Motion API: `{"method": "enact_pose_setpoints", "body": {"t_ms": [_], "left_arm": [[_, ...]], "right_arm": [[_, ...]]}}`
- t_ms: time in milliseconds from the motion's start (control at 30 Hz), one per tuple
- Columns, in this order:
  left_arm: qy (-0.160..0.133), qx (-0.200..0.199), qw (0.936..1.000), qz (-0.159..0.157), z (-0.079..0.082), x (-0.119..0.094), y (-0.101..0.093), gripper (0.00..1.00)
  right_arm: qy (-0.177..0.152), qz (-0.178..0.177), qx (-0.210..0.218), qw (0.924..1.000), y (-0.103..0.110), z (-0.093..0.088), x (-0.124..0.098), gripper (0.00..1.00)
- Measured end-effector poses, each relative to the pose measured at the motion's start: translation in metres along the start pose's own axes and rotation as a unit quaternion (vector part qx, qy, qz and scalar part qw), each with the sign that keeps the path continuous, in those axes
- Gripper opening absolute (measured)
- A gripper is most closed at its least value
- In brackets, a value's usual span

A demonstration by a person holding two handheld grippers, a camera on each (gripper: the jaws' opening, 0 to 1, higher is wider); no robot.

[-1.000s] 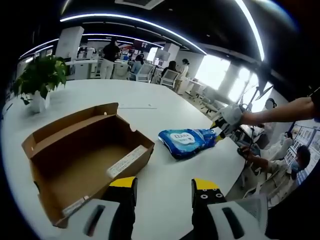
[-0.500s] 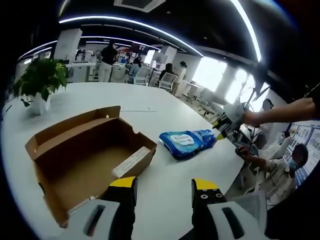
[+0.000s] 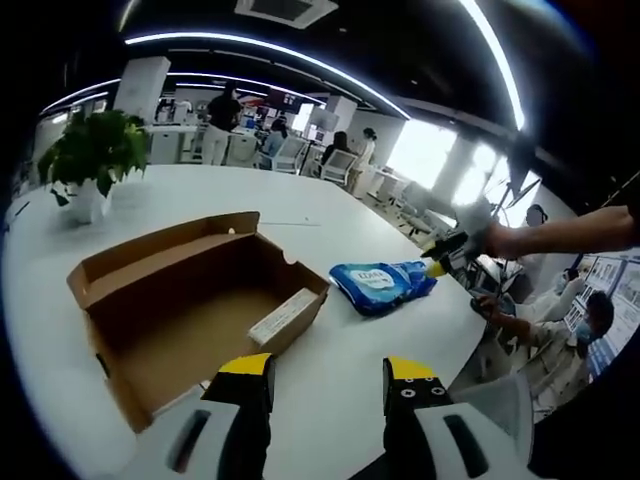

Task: Operate the shoe box by opening the lid, removing the specified soft item, and placing it in the target area until the item is outside and the box remains undamaged.

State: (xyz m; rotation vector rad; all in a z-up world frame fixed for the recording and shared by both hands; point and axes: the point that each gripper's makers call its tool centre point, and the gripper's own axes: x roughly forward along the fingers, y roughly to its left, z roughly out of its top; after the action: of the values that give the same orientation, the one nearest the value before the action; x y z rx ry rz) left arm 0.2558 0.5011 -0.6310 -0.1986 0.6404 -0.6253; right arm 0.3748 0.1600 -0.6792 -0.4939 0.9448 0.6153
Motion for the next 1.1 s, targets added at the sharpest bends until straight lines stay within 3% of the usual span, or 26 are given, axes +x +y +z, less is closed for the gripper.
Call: {"method": "enact_pose_setpoints", "body": {"t_ms": [133, 333, 567, 867, 1100], "left_arm": [[-0.002, -0.003, 1.0, 0.001, 0.0, -0.004, 0.006, 0.44], [-0.006, -0.005, 1.0, 0.0, 0.0, -0.009, 0.007, 0.44], [-0.012, -0.013, 0.9998, 0.005, -0.001, -0.017, 0.016, 0.44], [-0.016, -0.026, 0.9994, 0.018, -0.008, -0.027, 0.03, 0.44], [-0.021, -0.037, 0.9987, 0.028, -0.011, -0.033, 0.041, 0.44]], "right_arm": [[-0.031, 0.011, 0.024, 0.9992, 0.019, 0.025, 0.002, 0.38], [-0.042, 0.025, -0.016, 0.9987, 0.055, 0.046, 0.014, 0.37], [-0.07, 0.06, -0.019, 0.9956, 0.1, 0.081, 0.026, 0.37], [-0.083, 0.104, -0.054, 0.9897, 0.156, 0.119, 0.045, 0.38], [-0.085, 0.123, -0.074, 0.9861, 0.179, 0.135, 0.056, 0.38]]}}
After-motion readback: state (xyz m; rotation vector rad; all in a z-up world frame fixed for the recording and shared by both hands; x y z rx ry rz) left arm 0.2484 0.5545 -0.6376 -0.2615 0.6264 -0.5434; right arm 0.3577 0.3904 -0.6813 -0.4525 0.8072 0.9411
